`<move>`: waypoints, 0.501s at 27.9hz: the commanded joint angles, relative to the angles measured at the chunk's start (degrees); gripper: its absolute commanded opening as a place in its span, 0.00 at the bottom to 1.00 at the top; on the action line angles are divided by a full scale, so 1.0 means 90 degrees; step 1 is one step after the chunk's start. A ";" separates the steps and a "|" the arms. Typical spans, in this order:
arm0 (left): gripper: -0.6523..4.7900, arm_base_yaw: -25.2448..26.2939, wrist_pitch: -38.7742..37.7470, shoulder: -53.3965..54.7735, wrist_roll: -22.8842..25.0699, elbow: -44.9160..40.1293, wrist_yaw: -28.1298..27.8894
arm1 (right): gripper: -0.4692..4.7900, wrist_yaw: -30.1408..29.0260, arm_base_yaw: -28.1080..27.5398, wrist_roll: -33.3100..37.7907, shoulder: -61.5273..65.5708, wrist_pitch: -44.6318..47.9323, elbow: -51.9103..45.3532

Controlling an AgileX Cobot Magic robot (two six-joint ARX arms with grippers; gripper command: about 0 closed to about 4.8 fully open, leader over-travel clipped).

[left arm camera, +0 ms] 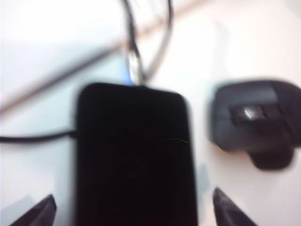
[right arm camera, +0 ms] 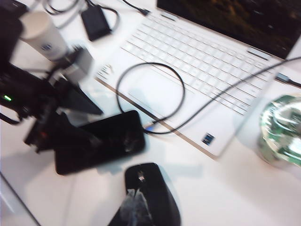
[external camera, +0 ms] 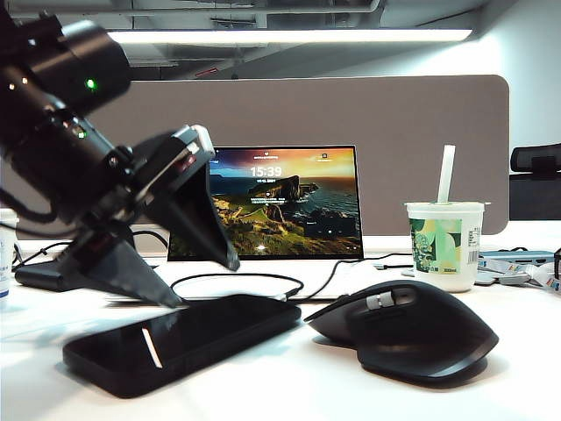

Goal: Pick up the black phone, pick up the charger plug, insert the charger plug into the phone's charging port, and finally place the connected phone back on the desk.

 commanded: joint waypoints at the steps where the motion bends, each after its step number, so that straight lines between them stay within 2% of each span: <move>1: 0.85 -0.0007 0.0049 -0.0359 0.0141 0.0036 -0.0843 | 0.09 0.0384 0.0012 -0.0170 -0.0032 -0.0211 0.0010; 4: 0.84 -0.0007 -0.0039 -0.0780 0.0318 0.0036 -0.1348 | 0.09 0.0418 0.0012 -0.0396 -0.0058 -0.0250 -0.0061; 5: 0.81 -0.0007 -0.0085 -0.0916 0.0321 0.0036 -0.1481 | 0.09 0.0420 0.0012 -0.0437 -0.0087 -0.0240 -0.0107; 6: 0.69 -0.0007 -0.0163 -0.1100 0.0321 0.0036 -0.1591 | 0.09 0.0423 0.0012 -0.0440 -0.0107 -0.0240 -0.0143; 7: 0.31 -0.0007 -0.0325 -0.1455 0.0369 0.0036 -0.1683 | 0.09 0.0423 0.0012 -0.0442 -0.0202 -0.0243 -0.0262; 8: 0.17 -0.0007 -0.0376 -0.1620 0.0437 0.0036 -0.1705 | 0.09 0.0437 0.0012 -0.0457 -0.0274 -0.0238 -0.0338; 9: 0.10 -0.0010 -0.0398 -0.1790 0.0440 0.0036 -0.1744 | 0.09 0.0449 0.0012 -0.0498 -0.0359 -0.0221 -0.0425; 11: 0.11 -0.0010 -0.0408 -0.2178 0.0442 0.0036 -0.1797 | 0.09 0.0452 0.0010 -0.0639 -0.0617 -0.0085 -0.0687; 14: 0.11 -0.0017 -0.0408 -0.2956 0.0437 0.0034 -0.2132 | 0.09 0.0670 0.0010 -0.0792 -0.1392 0.0653 -0.1457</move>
